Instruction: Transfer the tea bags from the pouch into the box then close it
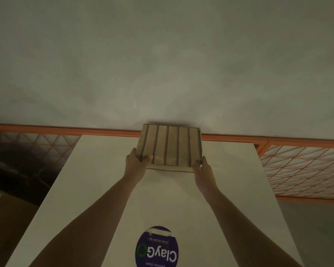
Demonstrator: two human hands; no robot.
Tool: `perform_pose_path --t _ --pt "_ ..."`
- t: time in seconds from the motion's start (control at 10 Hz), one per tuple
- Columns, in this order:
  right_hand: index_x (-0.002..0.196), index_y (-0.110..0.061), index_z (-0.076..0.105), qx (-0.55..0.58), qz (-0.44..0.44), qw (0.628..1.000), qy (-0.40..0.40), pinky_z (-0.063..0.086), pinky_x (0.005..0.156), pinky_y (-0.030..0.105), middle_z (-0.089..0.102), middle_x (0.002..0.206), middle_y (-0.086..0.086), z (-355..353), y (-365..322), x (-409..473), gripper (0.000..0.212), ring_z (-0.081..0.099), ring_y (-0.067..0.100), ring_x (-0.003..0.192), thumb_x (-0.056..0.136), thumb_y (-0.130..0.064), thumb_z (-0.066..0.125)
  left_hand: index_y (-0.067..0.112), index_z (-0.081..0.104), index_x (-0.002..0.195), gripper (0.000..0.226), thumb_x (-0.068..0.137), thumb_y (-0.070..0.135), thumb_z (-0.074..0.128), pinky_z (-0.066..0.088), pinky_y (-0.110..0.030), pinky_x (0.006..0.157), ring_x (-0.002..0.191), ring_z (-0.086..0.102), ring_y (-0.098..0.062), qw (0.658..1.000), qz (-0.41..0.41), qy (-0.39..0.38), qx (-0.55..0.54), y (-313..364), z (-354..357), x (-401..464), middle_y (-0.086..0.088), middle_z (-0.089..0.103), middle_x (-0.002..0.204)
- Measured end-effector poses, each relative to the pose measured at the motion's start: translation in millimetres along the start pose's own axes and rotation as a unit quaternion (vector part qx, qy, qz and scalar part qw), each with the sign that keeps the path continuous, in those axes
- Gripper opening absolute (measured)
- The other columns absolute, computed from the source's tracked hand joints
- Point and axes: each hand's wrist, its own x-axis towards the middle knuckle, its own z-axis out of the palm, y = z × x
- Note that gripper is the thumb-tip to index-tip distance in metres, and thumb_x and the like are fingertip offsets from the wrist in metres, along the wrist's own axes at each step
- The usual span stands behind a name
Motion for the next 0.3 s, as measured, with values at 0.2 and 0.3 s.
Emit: perform_pose_path --t 0.2,0.3 --pt "0.15 -0.009 0.029 -0.027 -0.033 0.999 0.003 0.029 0.108 0.034 0.033 0.154 0.013 -14 -21 -31 0.054 0.03 0.03 0.141 0.103 -0.028 0.045 0.008 0.008 0.16 0.095 0.093 0.043 0.066 0.025 -0.051 0.118 0.148 0.023 -0.04 0.997 -0.039 0.022 0.07 18 -10 -29 -0.019 0.023 0.162" --pt "0.154 -0.017 0.02 -0.045 -0.041 0.998 0.014 0.022 0.116 0.042 0.019 0.161 0.009 -20 -38 -50 0.059 0.017 0.031 0.147 0.102 -0.033 0.044 0.009 0.008 0.16 0.093 0.094 0.044 0.064 0.022 -0.05 0.118 0.149 0.018 -0.04 0.996 -0.012 0.041 0.084 28 -22 -50 -0.019 0.016 0.164"
